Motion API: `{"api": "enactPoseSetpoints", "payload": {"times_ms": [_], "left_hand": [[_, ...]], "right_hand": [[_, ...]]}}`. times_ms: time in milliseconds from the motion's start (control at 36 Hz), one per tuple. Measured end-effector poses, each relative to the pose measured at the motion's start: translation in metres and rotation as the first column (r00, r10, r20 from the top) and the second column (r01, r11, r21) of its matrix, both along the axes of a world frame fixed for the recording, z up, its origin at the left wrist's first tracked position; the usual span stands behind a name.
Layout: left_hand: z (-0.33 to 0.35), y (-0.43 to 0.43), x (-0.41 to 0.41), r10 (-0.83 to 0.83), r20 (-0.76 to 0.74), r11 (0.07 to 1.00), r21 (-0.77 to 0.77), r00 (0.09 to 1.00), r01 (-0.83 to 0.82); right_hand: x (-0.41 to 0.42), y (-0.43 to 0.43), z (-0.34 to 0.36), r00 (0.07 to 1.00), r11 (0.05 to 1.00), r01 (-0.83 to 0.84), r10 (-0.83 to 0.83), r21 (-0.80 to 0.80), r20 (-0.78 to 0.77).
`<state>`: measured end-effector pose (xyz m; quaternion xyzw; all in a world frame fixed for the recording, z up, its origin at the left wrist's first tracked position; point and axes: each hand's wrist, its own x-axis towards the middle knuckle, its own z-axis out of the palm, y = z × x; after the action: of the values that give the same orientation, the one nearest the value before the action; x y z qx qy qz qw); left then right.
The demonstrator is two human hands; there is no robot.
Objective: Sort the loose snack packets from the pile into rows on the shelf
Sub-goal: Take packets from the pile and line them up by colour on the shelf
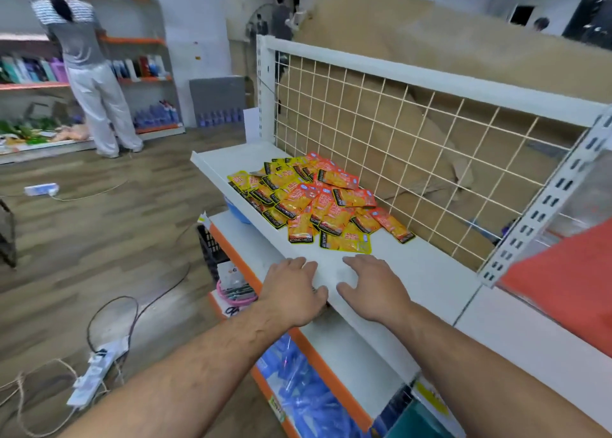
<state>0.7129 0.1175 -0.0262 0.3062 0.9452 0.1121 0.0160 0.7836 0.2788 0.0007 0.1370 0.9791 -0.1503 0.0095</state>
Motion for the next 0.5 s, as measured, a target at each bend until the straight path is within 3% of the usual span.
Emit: {"api": "enactPoseSetpoints", "payload": {"times_ms": [194,500], "left_hand": [[-0.001,0.021,-0.084,0.031,0.010,0.999,0.011,0.999,-0.031],[0.011,0.076,-0.167,0.051,-0.001,0.997,0.065,0.999,-0.051]], "right_hand": [[-0.096,0.026,-0.010,1.000,0.998,0.012,-0.012,-0.057,-0.012],[-0.185,0.066,-0.020,0.956,0.943,0.288,-0.294,-0.164,-0.010]]}}
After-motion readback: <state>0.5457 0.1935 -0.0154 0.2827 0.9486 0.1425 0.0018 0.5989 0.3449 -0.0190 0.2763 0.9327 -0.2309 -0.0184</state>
